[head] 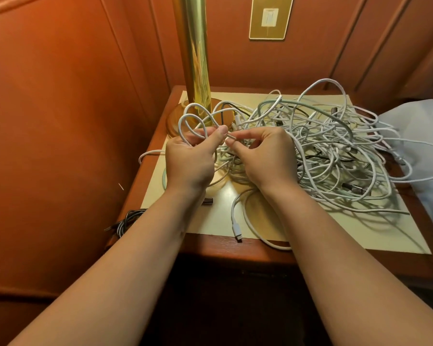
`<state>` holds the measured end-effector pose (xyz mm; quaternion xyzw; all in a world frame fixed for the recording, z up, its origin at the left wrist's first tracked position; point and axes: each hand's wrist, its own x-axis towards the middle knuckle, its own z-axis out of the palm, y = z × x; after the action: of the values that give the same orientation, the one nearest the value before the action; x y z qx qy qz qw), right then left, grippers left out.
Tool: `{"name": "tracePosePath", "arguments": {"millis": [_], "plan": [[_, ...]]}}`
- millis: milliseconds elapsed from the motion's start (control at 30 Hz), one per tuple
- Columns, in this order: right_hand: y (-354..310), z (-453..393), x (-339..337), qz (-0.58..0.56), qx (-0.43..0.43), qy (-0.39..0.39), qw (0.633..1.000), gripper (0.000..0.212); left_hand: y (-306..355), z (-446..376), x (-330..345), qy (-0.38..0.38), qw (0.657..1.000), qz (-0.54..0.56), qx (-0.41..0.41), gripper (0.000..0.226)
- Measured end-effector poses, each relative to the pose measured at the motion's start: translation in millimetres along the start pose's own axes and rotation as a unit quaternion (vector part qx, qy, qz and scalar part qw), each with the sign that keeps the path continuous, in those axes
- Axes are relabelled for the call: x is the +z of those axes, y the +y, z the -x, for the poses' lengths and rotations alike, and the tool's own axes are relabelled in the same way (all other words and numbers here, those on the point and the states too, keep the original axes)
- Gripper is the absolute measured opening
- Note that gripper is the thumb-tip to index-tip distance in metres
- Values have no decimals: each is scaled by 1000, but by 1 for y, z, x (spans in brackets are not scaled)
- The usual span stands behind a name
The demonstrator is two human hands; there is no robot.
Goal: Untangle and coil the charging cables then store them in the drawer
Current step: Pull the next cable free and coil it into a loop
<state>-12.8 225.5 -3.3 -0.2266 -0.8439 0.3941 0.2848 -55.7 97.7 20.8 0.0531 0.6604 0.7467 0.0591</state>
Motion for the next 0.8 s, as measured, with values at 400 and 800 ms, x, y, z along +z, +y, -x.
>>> {"name": "tracePosePath", "arguments": {"millis": [400, 800], "plan": [[-2, 1, -5, 2, 33, 6, 999, 15, 30, 9, -19, 65, 993, 84, 58, 1], [6, 4, -5, -21, 29, -25, 999, 10, 3, -1, -13, 40, 958, -200, 202, 14]]}}
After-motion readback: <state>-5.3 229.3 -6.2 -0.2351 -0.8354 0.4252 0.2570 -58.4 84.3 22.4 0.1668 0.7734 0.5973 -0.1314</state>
